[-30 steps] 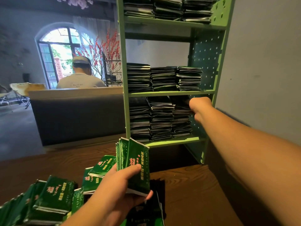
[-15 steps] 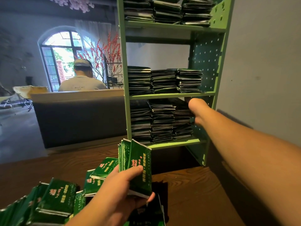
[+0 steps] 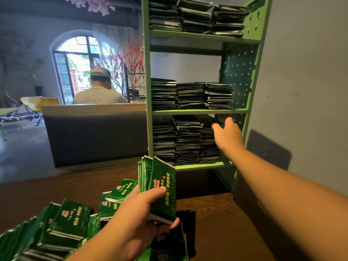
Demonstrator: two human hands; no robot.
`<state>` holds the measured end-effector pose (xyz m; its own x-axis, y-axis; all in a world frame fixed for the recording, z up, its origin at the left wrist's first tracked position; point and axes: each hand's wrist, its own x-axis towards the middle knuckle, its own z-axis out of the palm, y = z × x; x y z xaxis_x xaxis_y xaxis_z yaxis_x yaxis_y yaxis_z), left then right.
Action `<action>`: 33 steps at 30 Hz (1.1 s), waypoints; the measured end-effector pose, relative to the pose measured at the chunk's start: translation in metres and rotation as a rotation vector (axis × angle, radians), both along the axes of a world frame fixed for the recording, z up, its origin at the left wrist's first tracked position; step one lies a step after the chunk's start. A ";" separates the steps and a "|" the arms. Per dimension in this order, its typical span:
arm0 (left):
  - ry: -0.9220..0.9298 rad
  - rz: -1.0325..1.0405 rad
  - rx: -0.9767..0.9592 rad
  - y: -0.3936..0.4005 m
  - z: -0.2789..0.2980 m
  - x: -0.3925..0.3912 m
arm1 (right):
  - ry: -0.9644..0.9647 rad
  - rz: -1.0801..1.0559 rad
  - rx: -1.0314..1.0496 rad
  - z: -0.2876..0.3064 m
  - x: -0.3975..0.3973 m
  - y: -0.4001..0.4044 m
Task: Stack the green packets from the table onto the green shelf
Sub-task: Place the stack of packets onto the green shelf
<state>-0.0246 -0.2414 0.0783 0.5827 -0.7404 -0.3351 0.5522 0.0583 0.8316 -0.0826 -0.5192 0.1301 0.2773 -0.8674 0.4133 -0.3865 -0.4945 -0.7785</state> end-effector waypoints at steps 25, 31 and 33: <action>0.043 -0.185 -0.201 0.007 0.077 -0.026 | 0.369 0.469 -1.393 0.019 -0.075 0.175; -0.060 -0.248 -0.256 0.008 0.091 -0.023 | 0.338 0.320 -1.463 0.038 -0.075 0.181; -0.095 -0.267 -0.270 0.009 0.091 -0.020 | 0.297 0.300 -1.463 0.048 -0.072 0.180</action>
<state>-0.0446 -0.2326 0.1693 0.3763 -0.9245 -0.0616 0.4988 0.1461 0.8543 -0.1548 -0.3394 0.1778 0.5889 0.3432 0.7317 -0.1842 -0.8246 0.5350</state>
